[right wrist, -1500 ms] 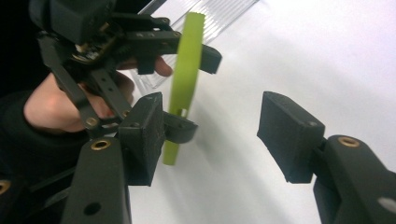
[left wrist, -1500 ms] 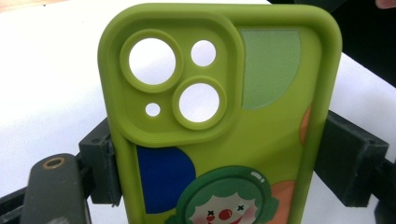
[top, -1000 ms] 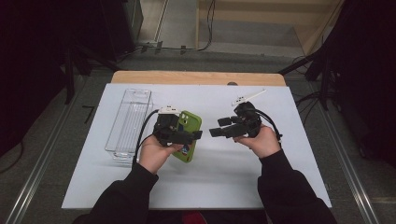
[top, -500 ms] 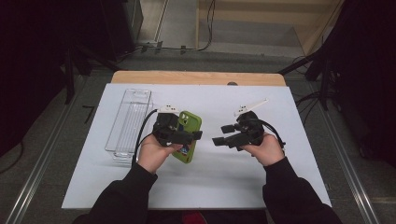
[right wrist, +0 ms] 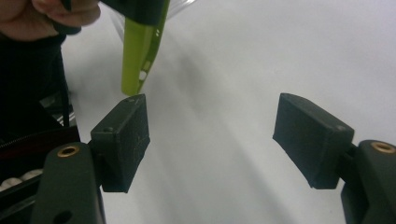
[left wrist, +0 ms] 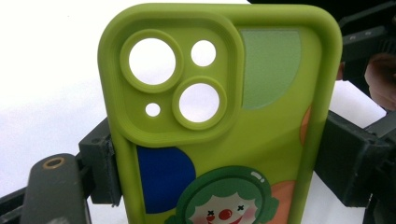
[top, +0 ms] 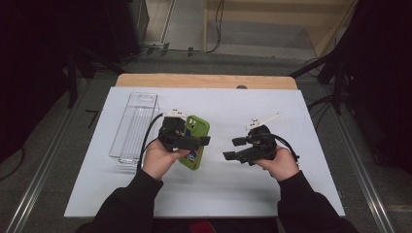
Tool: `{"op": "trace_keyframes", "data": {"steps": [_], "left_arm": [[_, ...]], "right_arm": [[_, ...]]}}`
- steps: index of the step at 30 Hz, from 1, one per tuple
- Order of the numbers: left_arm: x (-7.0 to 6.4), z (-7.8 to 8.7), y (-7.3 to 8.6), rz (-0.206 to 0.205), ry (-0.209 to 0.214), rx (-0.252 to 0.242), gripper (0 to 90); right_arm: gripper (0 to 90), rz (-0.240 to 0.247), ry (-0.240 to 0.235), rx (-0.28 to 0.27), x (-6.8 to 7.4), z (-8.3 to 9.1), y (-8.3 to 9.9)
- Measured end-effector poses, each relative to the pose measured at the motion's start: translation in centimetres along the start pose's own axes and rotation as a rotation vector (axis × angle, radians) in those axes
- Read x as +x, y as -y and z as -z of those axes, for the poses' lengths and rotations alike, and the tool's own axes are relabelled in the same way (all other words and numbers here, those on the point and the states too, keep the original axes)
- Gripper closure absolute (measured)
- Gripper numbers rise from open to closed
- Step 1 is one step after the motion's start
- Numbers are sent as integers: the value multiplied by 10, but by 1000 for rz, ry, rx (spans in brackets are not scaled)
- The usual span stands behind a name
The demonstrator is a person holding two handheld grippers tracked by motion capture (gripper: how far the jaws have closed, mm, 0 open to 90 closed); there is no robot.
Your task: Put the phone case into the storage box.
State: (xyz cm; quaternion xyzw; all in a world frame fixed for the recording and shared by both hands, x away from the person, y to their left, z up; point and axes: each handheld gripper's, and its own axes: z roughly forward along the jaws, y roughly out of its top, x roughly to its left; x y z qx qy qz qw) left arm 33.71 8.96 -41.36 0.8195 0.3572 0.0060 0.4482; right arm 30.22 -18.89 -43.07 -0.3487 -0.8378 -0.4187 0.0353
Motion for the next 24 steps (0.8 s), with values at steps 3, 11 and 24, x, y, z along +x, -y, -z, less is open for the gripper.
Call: {"op": "trace_keyframes", "data": {"steps": [3, 11, 24], "left_arm": [[1, 0, 0, 3, 3, 0, 176], [3, 1, -1, 6, 2, 1, 176], [4, 3, -2, 9, 14, 8, 176]], "right_arm": [[250, 2, 9, 9, 0, 1, 7], [250, -1, 19, 1, 0, 6, 27], [249, 9, 63, -4, -1, 11, 57]]}}
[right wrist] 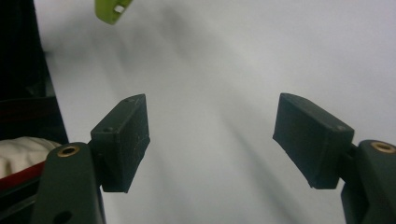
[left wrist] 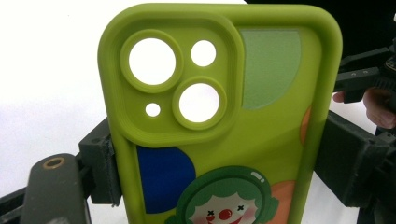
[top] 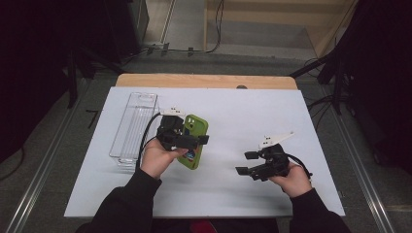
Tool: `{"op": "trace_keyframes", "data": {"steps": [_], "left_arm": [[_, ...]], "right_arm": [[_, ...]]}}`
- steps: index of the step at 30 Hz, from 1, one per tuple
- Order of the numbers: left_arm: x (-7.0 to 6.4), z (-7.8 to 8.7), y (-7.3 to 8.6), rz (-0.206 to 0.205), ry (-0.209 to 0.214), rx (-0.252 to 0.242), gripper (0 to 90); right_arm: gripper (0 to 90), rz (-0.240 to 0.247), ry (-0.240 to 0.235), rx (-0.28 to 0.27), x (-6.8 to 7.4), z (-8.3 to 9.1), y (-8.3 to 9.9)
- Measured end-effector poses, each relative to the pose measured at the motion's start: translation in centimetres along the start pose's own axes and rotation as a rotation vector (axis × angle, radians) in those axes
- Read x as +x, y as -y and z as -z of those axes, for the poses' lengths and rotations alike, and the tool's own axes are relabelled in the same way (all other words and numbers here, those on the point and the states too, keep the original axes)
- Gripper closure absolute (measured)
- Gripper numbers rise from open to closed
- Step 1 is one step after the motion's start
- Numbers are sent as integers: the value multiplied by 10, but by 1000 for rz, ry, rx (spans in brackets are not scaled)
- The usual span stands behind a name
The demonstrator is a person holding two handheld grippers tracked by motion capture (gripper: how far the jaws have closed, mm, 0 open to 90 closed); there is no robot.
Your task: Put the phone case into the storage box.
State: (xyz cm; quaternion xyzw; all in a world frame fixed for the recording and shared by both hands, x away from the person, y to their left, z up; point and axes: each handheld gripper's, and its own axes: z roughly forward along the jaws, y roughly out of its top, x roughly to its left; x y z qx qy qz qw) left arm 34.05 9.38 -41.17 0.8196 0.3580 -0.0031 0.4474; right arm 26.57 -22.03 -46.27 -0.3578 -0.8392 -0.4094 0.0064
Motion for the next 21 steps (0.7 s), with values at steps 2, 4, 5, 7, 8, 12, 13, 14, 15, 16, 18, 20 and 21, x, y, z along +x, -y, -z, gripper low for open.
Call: {"op": "trace_keyframes", "data": {"steps": [2, 4, 5, 7, 8, 12, 13, 14, 15, 16, 18, 20, 21], "left_arm": [[0, 1, 0, 1, 3, -3, 176], [1, 1, -1, 3, 2, -7, 176], [1, 2, -1, 1, 0, -7, 176], [2, 3, -1, 5, 0, -8, 176], [2, 4, -1, 6, 3, -10, 176], [4, 6, -2, 6, 4, -9, 175], [4, 6, -3, 7, 5, -6, 176], [4, 7, -3, 7, 5, -4, 176], [4, 7, -3, 8, 5, -3, 175], [5, 8, -3, 7, 6, -4, 175], [5, 9, -4, 5, 7, 1, 175], [6, 10, -5, 5, 8, 2, 175], [6, 11, -5, 4, 8, 3, 175]], "right_arm": [[249, 0, 15, -1, 0, 1, 4], [249, -8, 25, -5, 0, 2, 8], [249, -8, 27, -6, 0, 3, 10], [249, -8, 33, -6, 0, 3, 14], [249, -9, 38, -2, 0, 3, 16], [249, -22, 57, 7, 0, 4, 23], [248, -24, 59, 5, -1, 4, 24], [248, -28, 70, 5, -1, 4, 26], [247, -33, 76, 10, -1, 5, 27], [247, -32, 79, 8, -1, 5, 28], [246, -47, 91, 5, -2, 5, 31], [245, -57, 109, 0, -3, 6, 33], [243, -69, 119, 0, -3, 6, 34]]}}
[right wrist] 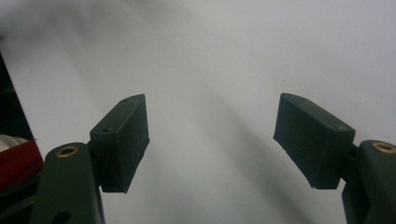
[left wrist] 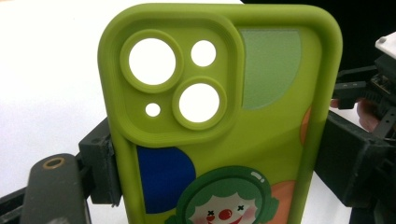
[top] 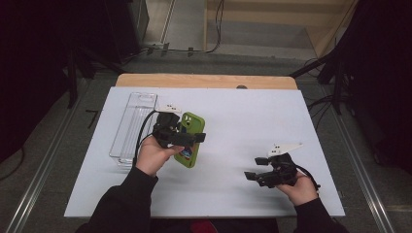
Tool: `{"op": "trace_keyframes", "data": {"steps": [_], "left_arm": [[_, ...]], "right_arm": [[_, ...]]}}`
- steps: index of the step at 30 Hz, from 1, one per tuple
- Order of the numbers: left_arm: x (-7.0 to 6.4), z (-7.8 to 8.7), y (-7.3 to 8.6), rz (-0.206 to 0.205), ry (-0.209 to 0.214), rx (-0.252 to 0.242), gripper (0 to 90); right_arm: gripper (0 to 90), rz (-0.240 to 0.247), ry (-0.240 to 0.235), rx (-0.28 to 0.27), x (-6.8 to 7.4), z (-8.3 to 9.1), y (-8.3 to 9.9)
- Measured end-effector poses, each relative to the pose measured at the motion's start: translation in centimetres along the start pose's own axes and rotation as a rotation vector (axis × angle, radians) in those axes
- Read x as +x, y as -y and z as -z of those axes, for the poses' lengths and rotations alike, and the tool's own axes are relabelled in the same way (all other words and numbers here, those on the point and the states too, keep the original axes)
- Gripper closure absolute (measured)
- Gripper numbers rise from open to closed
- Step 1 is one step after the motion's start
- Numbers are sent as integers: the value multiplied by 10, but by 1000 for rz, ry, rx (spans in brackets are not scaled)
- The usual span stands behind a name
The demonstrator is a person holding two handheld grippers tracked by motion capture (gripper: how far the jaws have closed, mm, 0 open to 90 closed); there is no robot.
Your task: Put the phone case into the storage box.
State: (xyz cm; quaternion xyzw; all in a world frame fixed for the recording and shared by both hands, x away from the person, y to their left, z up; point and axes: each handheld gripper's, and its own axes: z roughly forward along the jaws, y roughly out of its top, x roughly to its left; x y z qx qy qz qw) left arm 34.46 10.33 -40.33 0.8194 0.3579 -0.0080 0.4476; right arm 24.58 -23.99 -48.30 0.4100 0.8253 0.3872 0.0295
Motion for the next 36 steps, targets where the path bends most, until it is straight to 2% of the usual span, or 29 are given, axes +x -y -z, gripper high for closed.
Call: {"op": "trace_keyframes", "data": {"steps": [7, 20, 25, 33, 36], "left_arm": [[2, 5, -3, 3, 6, -5, 175], [10, 24, -10, 18, 15, -17, 175], [12, 34, -14, 8, -16, -9, 175], [18, 50, -18, 17, -35, -30, 174], [20, 55, -19, 23, -38, -36, 174]], "right_arm": [[228, -17, 28, 6, -2, -1, 6], [223, -39, 33, -8, -2, 0, 6], [209, -44, 70, -2, -2, -2, 6], [208, -67, 50, 4, -2, -3, 5], [203, -94, 30, 5, -1, -3, 4]]}}
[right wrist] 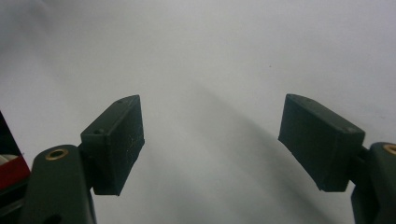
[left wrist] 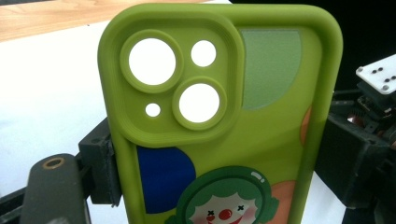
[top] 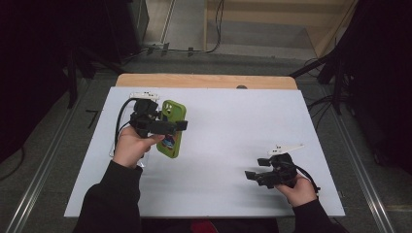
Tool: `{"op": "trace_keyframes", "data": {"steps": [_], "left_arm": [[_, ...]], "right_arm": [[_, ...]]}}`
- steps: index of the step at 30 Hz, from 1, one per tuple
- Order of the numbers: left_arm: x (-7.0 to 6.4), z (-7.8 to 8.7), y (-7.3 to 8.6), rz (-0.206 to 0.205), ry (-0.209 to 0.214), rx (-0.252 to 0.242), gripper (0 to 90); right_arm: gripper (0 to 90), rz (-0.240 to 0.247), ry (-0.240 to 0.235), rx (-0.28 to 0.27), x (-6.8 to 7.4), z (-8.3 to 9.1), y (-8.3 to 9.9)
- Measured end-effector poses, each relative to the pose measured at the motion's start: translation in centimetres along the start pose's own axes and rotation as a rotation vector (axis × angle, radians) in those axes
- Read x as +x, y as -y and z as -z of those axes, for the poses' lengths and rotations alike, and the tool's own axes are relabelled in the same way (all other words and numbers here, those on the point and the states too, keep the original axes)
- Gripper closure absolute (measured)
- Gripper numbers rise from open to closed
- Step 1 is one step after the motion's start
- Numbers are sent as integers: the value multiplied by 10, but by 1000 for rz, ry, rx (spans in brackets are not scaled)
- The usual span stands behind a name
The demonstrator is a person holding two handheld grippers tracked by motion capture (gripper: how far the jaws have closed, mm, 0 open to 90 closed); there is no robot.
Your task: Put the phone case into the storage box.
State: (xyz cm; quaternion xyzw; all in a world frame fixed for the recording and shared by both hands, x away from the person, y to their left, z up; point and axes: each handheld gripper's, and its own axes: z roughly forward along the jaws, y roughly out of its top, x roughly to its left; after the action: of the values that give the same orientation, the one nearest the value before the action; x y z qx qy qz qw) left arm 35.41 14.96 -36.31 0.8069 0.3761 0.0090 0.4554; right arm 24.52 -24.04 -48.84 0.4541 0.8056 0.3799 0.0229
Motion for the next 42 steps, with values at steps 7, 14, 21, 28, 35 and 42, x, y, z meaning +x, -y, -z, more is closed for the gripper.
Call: {"op": "trace_keyframes", "data": {"steps": [7, 14, 21, 28, 35, 42], "left_arm": [[6, 14, -2, 0, -42, -2, 174], [13, 26, -4, 18, -48, -25, 174], [23, 39, -3, 47, -82, -50, 174], [35, 49, -1, 82, -151, -57, 174], [43, 57, 1, 111, -194, -83, 174], [50, 61, 3, 127, -237, -100, 174]], "right_arm": [[203, -3, 7, 6, 0, 0, 0], [203, -13, 3, 4, 1, -1, 0], [203, -4, 2, 1, 3, -1, -1], [203, -1, 2, -8, 3, 0, -1], [203, 0, 0, -6, 4, 0, -1], [203, 0, -1, -6, 4, 0, -1]]}}
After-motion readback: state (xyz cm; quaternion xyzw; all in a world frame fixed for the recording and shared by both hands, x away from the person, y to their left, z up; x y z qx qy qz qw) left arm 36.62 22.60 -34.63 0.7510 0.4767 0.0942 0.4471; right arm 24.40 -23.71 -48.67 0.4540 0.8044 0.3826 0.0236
